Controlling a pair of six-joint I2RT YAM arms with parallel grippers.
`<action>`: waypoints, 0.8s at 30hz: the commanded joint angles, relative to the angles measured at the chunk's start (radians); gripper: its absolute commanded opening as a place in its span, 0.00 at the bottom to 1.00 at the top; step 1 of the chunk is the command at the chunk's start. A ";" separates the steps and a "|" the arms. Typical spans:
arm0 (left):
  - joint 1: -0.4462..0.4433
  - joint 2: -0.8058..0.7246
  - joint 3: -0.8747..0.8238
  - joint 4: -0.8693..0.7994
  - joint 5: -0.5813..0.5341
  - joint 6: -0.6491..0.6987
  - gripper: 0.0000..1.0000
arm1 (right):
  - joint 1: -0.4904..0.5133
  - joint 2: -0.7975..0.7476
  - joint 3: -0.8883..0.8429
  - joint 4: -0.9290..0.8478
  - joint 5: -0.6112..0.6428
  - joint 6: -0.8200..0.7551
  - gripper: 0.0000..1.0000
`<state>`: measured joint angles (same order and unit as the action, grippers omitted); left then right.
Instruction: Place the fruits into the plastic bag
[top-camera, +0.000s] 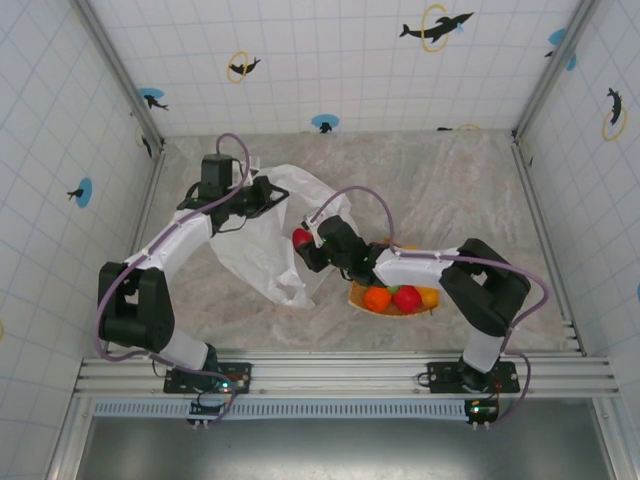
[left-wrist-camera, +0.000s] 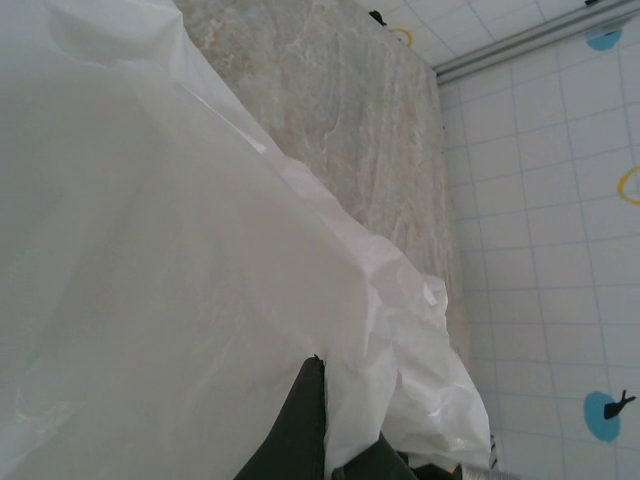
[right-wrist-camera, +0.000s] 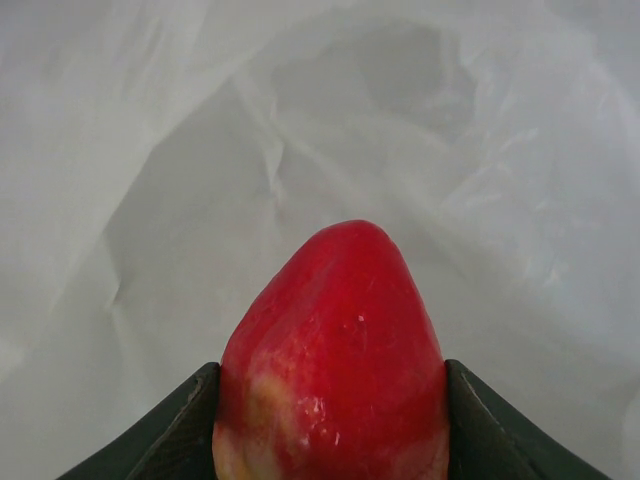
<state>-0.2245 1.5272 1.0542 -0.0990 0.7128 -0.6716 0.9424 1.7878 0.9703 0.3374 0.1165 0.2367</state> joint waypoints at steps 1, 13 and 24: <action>-0.007 -0.022 -0.022 0.064 0.063 -0.070 0.00 | -0.016 0.055 0.005 0.221 0.084 0.073 0.39; -0.009 -0.001 -0.056 0.177 0.101 -0.151 0.00 | -0.013 0.250 0.111 0.359 0.194 0.332 0.45; -0.007 0.031 -0.050 0.195 0.109 -0.142 0.00 | -0.058 0.255 0.176 0.357 -0.110 0.414 0.74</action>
<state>-0.2283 1.5444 1.0073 0.0753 0.7975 -0.8127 0.9066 2.0750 1.1324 0.6590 0.0875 0.6216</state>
